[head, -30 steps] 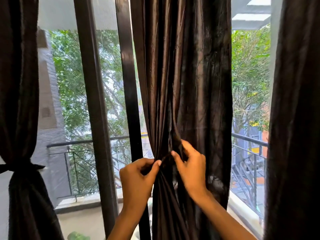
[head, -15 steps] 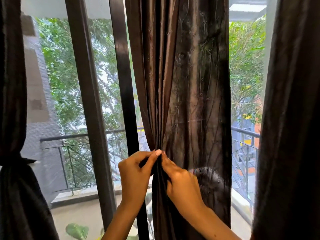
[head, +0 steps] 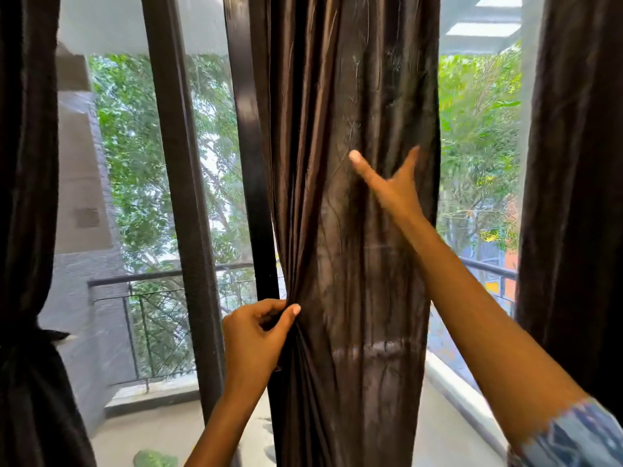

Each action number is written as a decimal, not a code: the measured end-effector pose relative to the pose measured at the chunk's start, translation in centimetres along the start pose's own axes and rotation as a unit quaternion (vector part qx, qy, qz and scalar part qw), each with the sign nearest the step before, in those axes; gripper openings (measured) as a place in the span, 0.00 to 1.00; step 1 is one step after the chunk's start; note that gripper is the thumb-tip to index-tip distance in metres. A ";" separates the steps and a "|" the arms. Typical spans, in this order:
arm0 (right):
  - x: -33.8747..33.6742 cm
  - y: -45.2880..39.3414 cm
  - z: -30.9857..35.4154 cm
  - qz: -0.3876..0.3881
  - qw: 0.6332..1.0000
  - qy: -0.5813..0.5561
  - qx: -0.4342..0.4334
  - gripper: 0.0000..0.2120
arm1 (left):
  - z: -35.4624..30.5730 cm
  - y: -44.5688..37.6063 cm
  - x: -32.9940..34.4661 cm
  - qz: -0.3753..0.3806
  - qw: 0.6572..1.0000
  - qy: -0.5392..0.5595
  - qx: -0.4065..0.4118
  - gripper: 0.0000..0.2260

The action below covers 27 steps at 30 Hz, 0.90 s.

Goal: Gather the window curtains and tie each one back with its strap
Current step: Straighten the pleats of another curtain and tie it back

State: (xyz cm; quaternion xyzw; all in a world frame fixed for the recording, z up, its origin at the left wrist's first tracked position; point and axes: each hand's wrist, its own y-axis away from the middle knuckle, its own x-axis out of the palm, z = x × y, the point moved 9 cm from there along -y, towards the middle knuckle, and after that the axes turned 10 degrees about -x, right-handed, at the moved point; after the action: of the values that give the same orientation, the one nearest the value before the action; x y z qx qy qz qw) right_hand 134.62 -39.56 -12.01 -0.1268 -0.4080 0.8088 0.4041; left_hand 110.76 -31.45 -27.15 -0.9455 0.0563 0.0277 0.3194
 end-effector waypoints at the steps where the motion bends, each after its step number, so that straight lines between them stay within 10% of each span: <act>1: 1.0 -1.1 -0.3 0.009 0.998 -0.064 0.021 0.49 | 0.1 0.0 0.1 0.008 1.000 0.009 -0.005 0.04; 4: 4.0 -0.6 0.3 0.074 0.988 -0.136 -0.003 0.14 | 0.4 -0.2 -0.1 0.012 1.000 0.003 -0.004 0.04; 11: 3.3 8.6 -0.1 -0.002 0.957 0.212 -0.200 0.22 | 0.7 -0.1 -0.8 -0.027 1.000 -0.008 0.005 0.05; 27: 3.1 20.8 -1.8 0.066 0.896 0.313 -0.308 0.24 | -2.4 2.2 0.4 0.010 0.997 -0.003 0.072 0.06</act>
State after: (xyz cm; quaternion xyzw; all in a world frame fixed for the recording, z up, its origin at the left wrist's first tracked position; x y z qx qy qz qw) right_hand 122.19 -43.27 -28.62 -0.5181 -0.4796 0.5861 0.3974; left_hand 110.90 -34.68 -26.62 -0.9194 0.0668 0.0300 0.3865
